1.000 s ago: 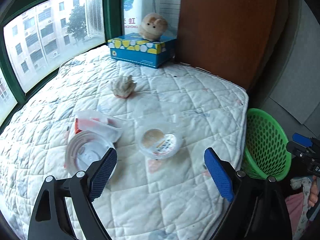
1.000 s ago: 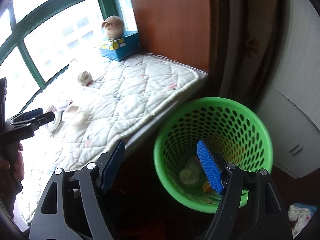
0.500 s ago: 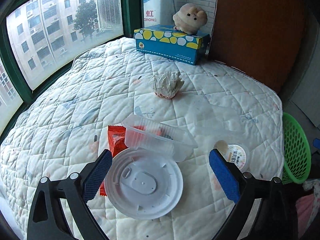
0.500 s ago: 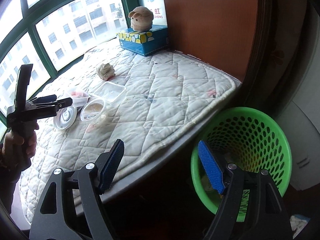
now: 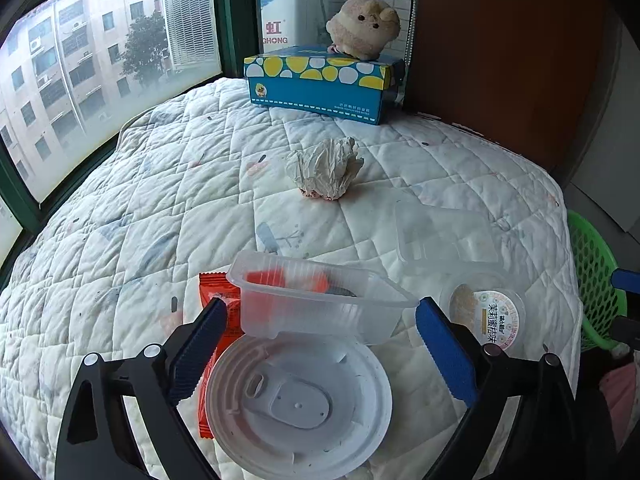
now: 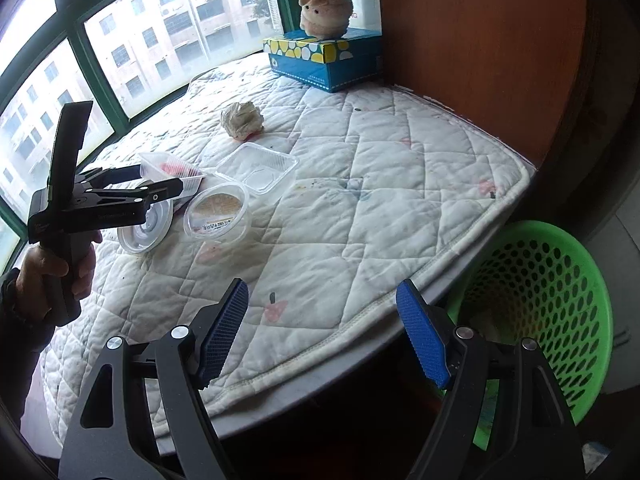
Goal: Collect trash
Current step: 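Move both tools back from the wastebasket toward the trash on the mattress, then grasp the clear rectangular tray with the left gripper while the right grasps the round labeled container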
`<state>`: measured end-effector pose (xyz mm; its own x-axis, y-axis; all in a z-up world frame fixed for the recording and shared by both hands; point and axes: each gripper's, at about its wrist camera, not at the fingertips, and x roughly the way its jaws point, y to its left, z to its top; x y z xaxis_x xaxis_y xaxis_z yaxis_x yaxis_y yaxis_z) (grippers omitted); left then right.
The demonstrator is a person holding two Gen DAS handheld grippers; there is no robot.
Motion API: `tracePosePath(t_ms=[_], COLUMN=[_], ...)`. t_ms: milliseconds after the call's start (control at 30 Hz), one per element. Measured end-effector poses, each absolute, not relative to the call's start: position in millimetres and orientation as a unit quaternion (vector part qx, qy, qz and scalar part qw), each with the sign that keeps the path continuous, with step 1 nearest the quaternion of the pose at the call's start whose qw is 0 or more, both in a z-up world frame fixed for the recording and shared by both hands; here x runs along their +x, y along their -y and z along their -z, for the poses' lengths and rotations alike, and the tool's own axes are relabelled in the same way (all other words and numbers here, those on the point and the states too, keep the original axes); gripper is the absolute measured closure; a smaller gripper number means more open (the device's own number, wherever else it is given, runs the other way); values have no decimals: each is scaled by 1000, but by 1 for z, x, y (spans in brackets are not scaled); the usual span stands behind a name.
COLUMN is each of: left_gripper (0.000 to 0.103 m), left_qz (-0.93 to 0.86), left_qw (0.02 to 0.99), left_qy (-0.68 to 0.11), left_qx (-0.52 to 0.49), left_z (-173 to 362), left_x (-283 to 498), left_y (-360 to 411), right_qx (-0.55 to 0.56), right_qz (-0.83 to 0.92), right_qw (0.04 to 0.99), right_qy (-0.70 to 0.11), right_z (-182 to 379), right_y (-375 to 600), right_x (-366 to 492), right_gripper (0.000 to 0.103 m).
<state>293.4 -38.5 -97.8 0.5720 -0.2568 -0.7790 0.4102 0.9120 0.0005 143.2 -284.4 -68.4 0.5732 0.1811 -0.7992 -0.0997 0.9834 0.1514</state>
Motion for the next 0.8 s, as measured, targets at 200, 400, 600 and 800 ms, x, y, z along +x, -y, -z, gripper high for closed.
tracePosePath(t_ms=[200, 400, 600, 800], left_gripper=[19, 19, 19, 20], left_qz=[203, 197, 186, 181], left_qw=[885, 892, 900, 903], left_qy=[-410, -402, -392, -388], left_qx=[92, 64, 42, 19], left_z=[97, 85, 67, 57], left_x=[289, 282, 270, 258], left_y=[38, 23, 4, -14], right_qx=[41, 38, 46, 43], right_qz=[-87, -101, -127, -146], right_qw=[882, 880, 873, 866], right_qy=[-462, -462, -468, -476], right_z=[74, 76, 84, 94], right_y=[274, 260, 237, 208], right_x=[150, 157, 173, 195], right_gripper=[27, 27, 27, 27])
